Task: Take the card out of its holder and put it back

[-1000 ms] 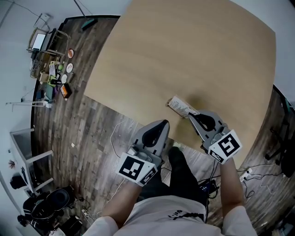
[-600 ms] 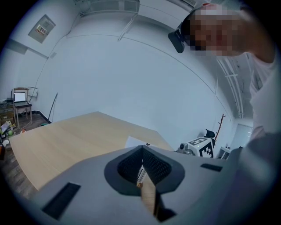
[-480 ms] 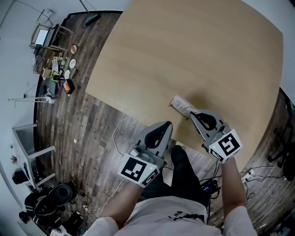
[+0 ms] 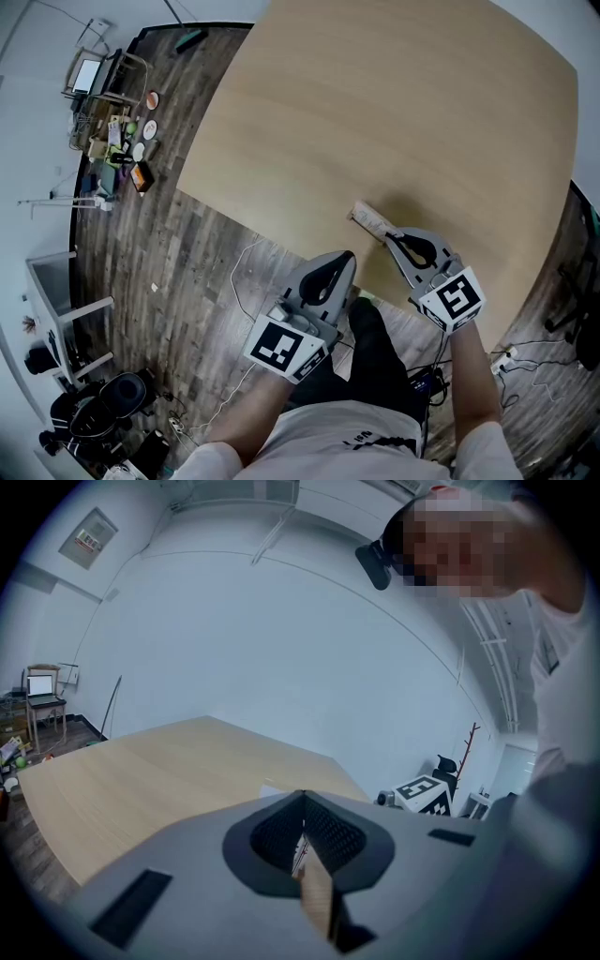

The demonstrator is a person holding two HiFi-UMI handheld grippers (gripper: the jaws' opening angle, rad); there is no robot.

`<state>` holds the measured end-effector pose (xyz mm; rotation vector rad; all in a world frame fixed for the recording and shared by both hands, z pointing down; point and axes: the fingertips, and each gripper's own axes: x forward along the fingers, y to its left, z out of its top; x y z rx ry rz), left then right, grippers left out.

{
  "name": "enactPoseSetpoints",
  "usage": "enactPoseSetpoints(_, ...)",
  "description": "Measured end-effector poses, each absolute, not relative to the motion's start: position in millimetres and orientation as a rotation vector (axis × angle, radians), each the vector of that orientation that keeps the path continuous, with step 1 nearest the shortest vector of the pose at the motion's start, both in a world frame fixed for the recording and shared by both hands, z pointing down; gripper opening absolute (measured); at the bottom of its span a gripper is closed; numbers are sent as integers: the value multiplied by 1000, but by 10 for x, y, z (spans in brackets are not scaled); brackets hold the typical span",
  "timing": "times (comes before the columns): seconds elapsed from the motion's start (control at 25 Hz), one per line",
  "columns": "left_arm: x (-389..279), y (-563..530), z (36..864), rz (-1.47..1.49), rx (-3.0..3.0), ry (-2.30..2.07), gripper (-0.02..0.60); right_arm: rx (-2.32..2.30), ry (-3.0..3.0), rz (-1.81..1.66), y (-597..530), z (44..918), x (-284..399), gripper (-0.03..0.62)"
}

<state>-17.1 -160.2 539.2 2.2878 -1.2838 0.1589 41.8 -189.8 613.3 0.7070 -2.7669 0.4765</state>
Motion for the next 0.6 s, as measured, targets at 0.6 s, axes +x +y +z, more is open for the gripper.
enactPoseSetpoints(0.6, -241, -1490, 5250, 138, 2318, -1266, 12, 761, -2712, 409, -1841, 6054, 395, 28)
